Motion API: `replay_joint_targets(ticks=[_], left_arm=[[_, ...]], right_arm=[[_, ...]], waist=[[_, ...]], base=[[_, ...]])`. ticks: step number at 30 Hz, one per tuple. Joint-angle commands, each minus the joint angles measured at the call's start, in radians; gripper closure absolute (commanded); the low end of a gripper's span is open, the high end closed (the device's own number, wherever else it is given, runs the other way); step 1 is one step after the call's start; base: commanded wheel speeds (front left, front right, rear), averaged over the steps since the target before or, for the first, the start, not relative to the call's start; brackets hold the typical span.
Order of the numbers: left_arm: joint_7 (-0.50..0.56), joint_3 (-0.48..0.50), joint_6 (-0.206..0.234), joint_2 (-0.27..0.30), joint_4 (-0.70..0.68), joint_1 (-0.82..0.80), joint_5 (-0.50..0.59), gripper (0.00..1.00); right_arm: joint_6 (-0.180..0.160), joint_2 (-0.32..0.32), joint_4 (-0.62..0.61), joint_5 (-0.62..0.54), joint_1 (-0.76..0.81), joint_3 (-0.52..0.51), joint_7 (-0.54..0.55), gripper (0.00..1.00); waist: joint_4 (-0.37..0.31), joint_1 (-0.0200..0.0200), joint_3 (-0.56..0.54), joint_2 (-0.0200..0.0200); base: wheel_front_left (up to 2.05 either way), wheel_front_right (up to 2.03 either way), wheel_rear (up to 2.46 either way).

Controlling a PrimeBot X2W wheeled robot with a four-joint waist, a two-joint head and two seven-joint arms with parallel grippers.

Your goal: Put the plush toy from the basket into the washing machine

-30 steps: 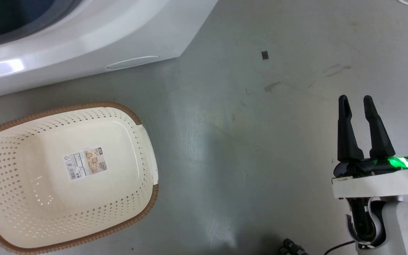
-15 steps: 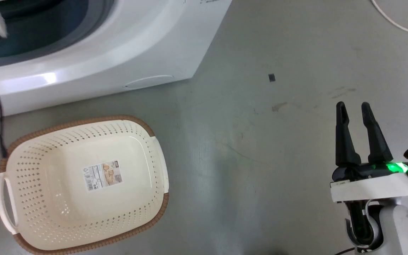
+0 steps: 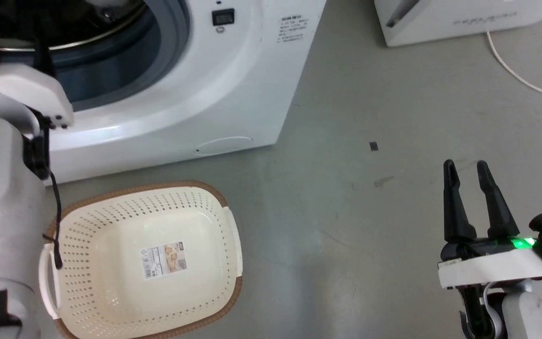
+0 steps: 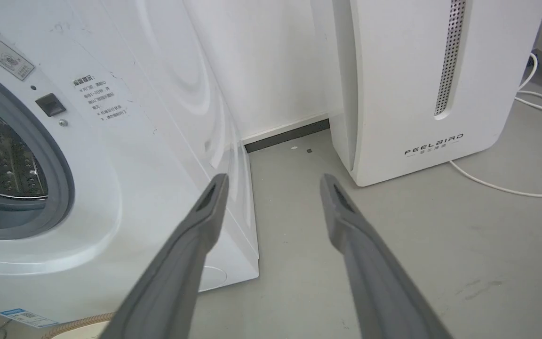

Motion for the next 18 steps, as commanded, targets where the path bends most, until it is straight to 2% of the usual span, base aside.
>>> replay_joint_targets(ticks=[1, 11, 18], left_arm=[[-0.005, 0.006, 0.006, -0.005, -0.017, 0.028, -0.003, 0.00], [-0.005, 0.083, 0.017, -0.061, -0.204, 0.259, 0.000, 0.00], [-0.005, 0.102, 0.043, -0.128, -0.401, 0.443, 0.065, 0.00]], right_arm=[[-0.001, -0.001, 0.004, -0.009, 0.012, -0.002, -0.005, 0.00], [-0.001, -0.001, 0.014, -0.036, 0.064, -0.008, -0.005, 0.00], [-0.001, -0.001, 0.011, -0.055, 0.110, -0.016, -0.005, 0.00]], waist=[[0.019, 0.0000, -0.029, 0.0000], [0.067, 0.0000, -0.155, 0.0000], [0.104, 0.0000, -0.239, 0.0000]], base=[[0.00, 0.00, 0.00], [0.00, 0.00, 0.00], [0.00, 0.00, 0.00]])
